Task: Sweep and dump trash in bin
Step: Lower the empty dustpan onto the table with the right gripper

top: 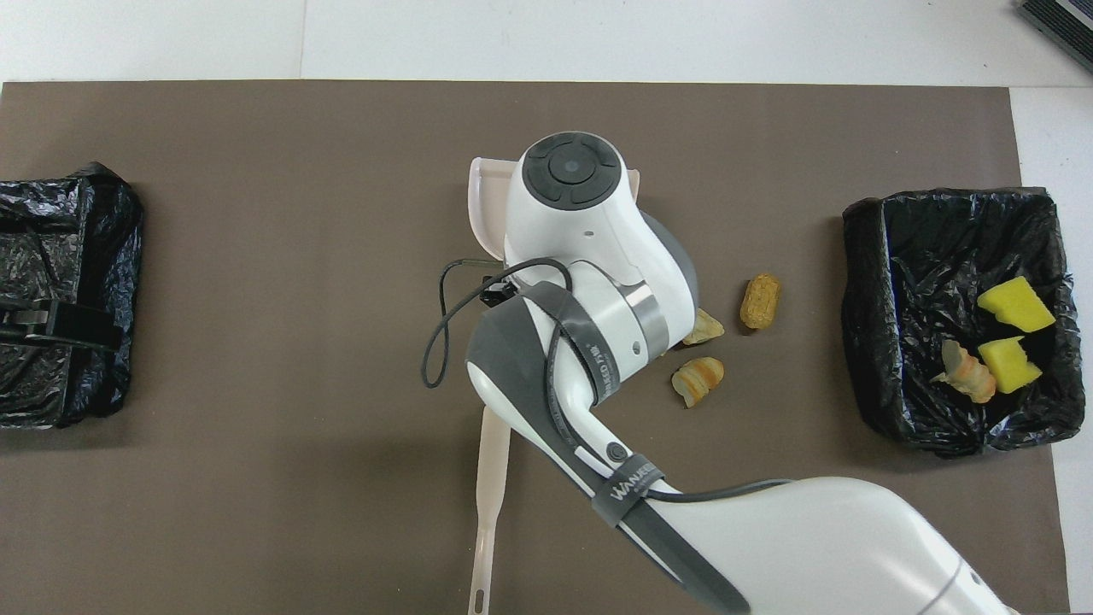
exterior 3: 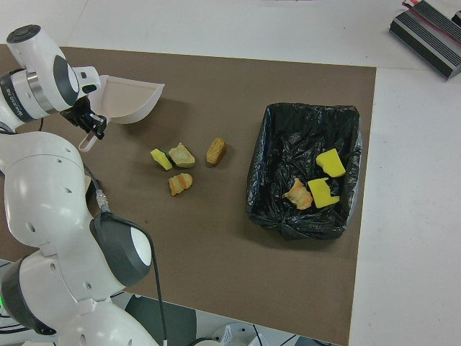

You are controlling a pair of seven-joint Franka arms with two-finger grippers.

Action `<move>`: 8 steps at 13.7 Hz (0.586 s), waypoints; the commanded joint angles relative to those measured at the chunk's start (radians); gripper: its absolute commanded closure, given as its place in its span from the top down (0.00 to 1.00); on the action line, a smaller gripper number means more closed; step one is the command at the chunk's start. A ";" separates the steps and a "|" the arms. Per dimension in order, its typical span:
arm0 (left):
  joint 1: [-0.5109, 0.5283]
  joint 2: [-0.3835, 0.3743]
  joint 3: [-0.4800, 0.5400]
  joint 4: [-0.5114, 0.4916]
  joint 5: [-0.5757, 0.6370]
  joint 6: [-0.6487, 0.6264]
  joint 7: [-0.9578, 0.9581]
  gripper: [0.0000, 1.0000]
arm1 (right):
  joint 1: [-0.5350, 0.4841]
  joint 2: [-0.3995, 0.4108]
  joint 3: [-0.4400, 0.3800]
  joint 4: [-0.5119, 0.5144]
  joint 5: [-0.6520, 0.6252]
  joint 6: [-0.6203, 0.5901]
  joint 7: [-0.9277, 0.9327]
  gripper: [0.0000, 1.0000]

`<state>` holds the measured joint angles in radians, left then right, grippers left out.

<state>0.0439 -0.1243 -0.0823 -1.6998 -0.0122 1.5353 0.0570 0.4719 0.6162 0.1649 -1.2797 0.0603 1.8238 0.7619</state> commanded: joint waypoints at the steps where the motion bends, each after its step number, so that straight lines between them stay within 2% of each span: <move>1: 0.001 -0.015 0.001 -0.011 0.021 -0.001 0.011 1.00 | 0.001 0.057 0.004 0.063 0.026 0.029 0.022 0.00; 4: 0.001 -0.015 0.001 -0.011 0.021 -0.001 0.011 1.00 | 0.019 0.095 0.024 0.062 0.024 0.078 0.022 0.00; 7: -0.001 -0.015 0.001 -0.011 0.021 -0.001 0.011 1.00 | 0.011 0.100 0.027 0.053 0.027 0.072 -0.010 0.00; 8: -0.001 -0.015 0.001 -0.011 0.021 -0.001 0.011 1.00 | 0.005 0.097 0.028 0.048 0.030 0.072 -0.033 0.19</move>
<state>0.0439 -0.1243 -0.0824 -1.6998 -0.0122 1.5353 0.0570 0.4966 0.7026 0.1785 -1.2529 0.0660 1.8943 0.7660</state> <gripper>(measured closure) 0.000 0.687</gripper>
